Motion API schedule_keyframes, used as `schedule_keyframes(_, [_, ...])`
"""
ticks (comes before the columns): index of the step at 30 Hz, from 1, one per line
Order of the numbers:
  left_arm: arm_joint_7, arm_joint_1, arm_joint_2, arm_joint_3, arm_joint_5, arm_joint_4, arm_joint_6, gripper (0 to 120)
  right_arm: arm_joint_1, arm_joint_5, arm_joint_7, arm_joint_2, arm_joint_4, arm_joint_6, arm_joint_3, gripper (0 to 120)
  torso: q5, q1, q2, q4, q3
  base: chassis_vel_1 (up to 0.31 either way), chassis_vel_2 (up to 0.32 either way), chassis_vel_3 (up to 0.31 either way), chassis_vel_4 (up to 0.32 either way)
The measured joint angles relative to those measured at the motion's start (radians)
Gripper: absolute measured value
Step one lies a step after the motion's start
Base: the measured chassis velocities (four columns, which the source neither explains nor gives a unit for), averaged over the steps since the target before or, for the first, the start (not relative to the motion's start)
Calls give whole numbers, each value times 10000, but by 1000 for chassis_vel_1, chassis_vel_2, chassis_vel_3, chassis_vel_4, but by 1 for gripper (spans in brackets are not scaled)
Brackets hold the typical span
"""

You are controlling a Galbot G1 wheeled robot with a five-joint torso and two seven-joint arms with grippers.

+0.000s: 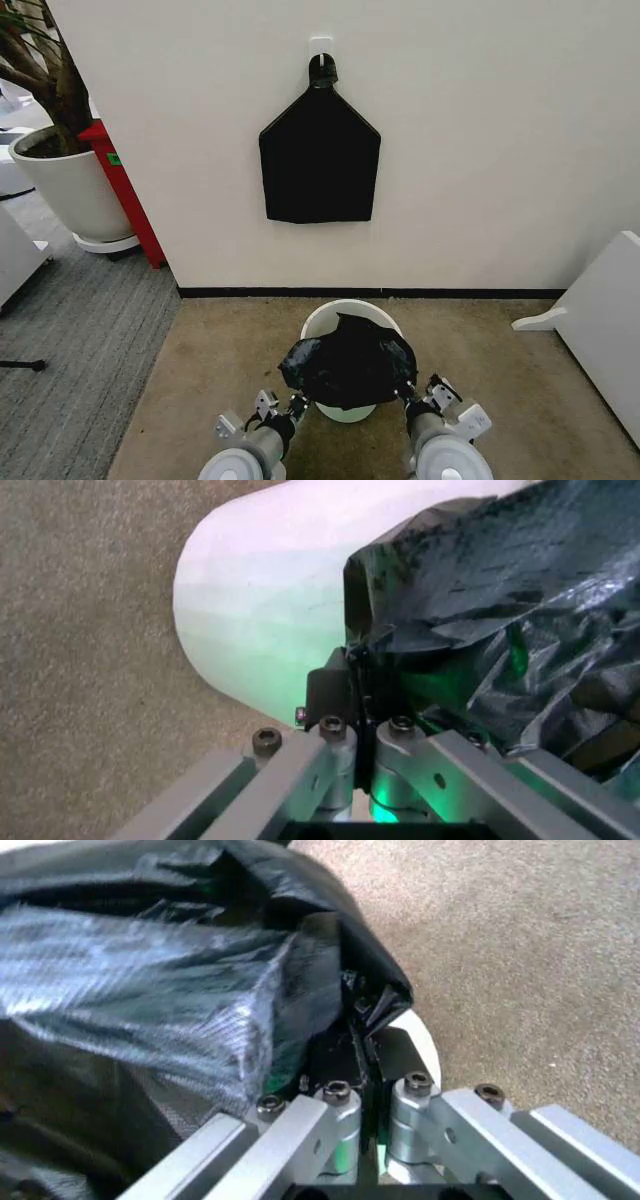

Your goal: Place the garbage bag over the trash bin.

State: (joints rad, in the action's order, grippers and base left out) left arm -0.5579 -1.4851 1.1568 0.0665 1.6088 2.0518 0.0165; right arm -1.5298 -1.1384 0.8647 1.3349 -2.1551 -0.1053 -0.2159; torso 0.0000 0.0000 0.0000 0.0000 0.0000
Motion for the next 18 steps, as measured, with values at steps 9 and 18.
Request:
schedule_keyframes(9, [-89,-47,151,-29,0,9,311,0,-92,204,-130,-255,-108,-568,112,3,-1,0,0,0,0,0,0,0,0])
schedule_keyframes(18, [-662,-665,-626,121,-718,1046,655,26,-471,494,799,-652,-1163,-1246,216,36,-1,0,0,1,0,0,0,0,0])
